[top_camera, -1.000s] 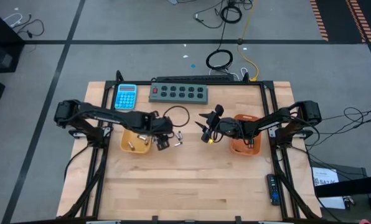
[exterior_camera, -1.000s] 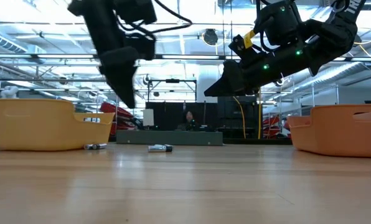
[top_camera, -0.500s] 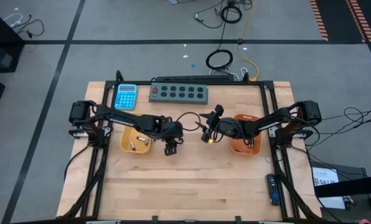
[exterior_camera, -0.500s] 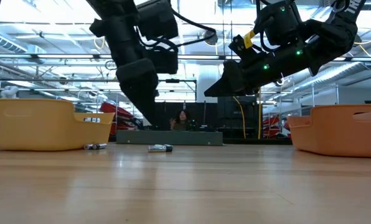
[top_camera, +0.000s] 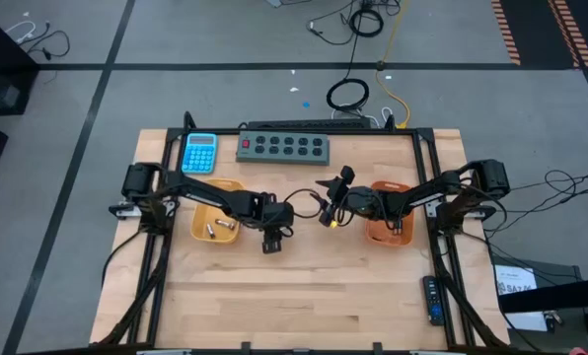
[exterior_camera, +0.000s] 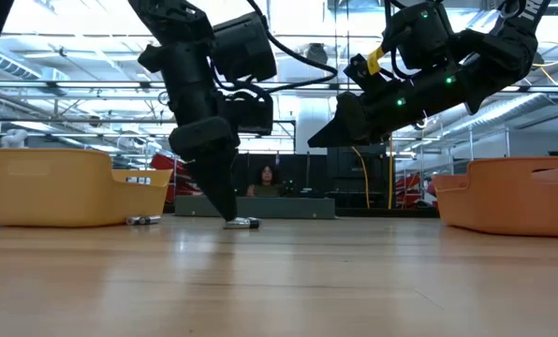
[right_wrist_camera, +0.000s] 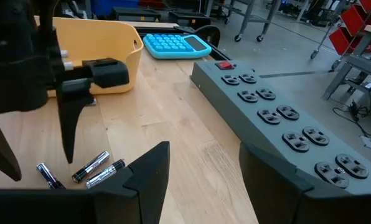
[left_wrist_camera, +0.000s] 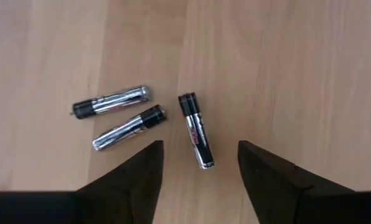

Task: Sort batteries
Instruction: Put the white battery into the yellow bin

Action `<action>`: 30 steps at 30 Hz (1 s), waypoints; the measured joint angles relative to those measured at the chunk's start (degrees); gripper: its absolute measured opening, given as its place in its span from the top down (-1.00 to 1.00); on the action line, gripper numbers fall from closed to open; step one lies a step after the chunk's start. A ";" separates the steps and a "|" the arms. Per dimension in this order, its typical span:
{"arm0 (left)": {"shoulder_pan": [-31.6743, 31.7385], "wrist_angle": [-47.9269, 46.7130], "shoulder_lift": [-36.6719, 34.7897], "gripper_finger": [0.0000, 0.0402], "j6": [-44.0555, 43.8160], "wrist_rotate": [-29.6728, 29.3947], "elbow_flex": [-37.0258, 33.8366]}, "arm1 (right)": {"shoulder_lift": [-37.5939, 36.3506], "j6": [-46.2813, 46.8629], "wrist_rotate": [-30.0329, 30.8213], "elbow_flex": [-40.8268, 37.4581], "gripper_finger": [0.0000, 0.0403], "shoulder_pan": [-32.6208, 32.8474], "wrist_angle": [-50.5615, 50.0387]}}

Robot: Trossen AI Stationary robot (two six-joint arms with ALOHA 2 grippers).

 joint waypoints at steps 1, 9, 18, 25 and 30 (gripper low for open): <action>-0.10 0.20 0.29 -0.01 0.00 -0.02 0.00 | 0.00 0.00 0.00 0.00 0.08 0.00 -0.03; -0.19 0.40 0.51 0.38 -0.17 -1.85 0.00 | 0.00 0.00 0.00 0.00 0.08 0.00 0.00; -0.21 0.46 0.51 0.88 -0.13 -1.35 0.00 | 0.00 0.02 0.00 0.00 0.08 0.00 0.01; -0.21 0.37 0.51 0.70 -1.55 -0.71 0.00 | 0.00 0.02 0.00 0.00 0.08 0.00 0.01; -0.23 0.18 0.51 0.41 -1.66 -0.65 0.00 | 0.00 0.02 0.00 0.00 0.08 0.00 0.01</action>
